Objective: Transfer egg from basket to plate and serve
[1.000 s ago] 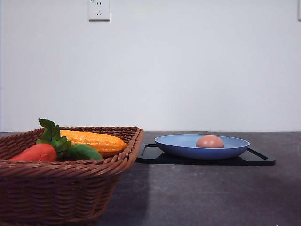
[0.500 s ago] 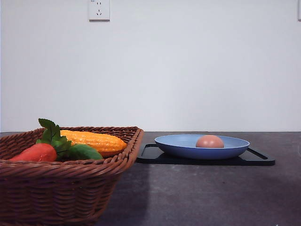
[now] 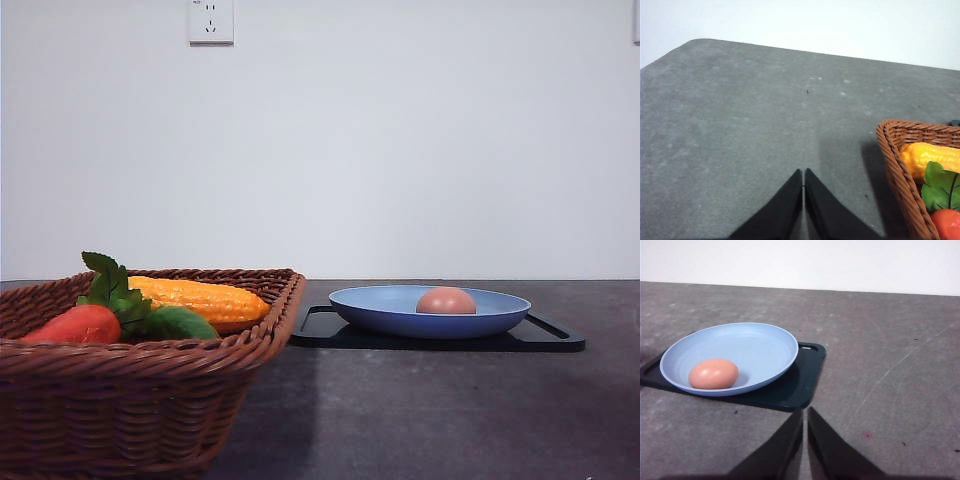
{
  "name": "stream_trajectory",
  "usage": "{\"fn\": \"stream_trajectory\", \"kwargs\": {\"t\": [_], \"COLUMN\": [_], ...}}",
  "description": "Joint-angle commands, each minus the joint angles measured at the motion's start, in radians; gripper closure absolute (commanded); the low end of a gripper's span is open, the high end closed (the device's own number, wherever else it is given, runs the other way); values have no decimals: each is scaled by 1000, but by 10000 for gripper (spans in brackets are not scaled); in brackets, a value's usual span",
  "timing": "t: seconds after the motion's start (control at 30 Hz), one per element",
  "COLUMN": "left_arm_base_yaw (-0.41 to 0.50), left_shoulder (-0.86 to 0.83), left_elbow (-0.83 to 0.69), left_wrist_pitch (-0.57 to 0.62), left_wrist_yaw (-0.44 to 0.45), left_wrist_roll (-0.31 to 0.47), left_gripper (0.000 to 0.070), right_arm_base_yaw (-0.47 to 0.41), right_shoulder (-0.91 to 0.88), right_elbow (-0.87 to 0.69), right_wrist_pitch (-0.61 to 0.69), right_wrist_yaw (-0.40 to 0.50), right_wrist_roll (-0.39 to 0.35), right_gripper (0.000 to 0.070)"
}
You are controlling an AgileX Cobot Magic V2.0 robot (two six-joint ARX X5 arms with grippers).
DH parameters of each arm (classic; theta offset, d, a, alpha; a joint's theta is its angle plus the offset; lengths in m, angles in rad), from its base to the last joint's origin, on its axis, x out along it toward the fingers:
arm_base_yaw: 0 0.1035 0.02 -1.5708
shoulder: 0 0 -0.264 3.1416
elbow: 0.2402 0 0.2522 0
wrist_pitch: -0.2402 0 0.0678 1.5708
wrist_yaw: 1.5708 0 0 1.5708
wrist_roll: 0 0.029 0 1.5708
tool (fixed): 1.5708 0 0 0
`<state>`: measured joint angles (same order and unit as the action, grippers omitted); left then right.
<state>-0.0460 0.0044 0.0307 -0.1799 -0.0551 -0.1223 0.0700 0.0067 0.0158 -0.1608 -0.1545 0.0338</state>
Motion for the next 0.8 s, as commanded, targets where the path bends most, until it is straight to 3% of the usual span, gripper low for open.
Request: {"fn": "stream_trajectory", "kwargs": {"t": [0.0,0.77], "left_arm_base_yaw": [1,1], "left_shoulder": [-2,-2], "left_elbow": [-28,-28], "left_wrist_pitch": [-5,-5], "left_wrist_yaw": [2,2], "left_wrist_roll": [-2,-2], "left_gripper": [700,700], "right_arm_base_yaw": [-1,-1], "right_shoulder": [-3,-3], "right_elbow": [-7,-7], "right_wrist_pitch": [2,2], "right_wrist_yaw": [1,1], "right_wrist_roll": [11,11], "right_gripper": [700,700]}}
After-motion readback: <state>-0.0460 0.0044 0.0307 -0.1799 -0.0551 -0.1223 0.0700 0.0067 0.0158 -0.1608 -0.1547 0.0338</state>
